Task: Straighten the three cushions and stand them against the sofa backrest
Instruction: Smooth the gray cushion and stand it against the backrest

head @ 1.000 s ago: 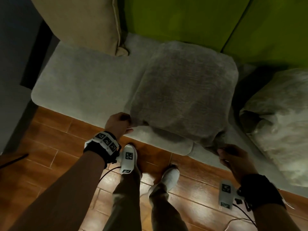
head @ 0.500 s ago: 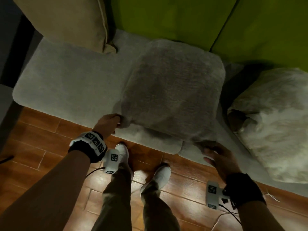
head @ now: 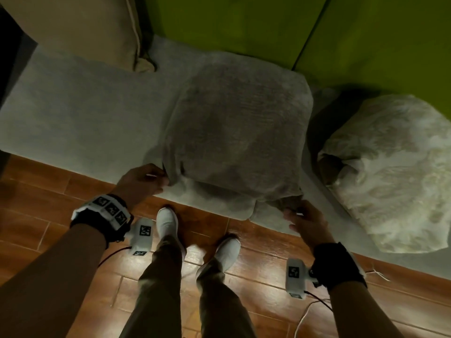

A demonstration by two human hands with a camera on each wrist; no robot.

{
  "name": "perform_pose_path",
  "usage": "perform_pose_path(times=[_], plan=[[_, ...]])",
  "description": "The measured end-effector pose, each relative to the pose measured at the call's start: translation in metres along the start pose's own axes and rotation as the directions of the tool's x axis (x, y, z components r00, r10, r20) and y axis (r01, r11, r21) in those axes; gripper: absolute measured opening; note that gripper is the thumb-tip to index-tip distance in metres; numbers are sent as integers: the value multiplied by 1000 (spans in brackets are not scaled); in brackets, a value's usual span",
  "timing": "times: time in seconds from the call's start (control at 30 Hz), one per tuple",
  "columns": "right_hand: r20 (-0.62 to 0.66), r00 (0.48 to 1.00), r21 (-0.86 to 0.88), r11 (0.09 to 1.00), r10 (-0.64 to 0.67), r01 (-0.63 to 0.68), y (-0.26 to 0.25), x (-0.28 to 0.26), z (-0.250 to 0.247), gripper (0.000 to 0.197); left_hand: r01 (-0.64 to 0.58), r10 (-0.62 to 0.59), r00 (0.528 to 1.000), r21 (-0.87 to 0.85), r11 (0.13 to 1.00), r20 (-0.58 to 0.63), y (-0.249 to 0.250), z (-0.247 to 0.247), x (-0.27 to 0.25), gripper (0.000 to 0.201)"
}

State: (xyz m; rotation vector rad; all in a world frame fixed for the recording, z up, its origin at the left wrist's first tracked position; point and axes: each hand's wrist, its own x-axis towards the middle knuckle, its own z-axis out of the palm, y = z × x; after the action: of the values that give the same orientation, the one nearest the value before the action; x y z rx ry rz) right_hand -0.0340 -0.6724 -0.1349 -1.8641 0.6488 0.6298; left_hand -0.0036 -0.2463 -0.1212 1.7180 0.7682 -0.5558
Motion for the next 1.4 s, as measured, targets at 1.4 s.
perform_pose_path(times=[1.4], plan=[[-104, 990, 143, 987, 90, -75, -1, 8, 18, 14, 5, -2, 1000, -226, 974, 13, 12, -20, -3, 28]])
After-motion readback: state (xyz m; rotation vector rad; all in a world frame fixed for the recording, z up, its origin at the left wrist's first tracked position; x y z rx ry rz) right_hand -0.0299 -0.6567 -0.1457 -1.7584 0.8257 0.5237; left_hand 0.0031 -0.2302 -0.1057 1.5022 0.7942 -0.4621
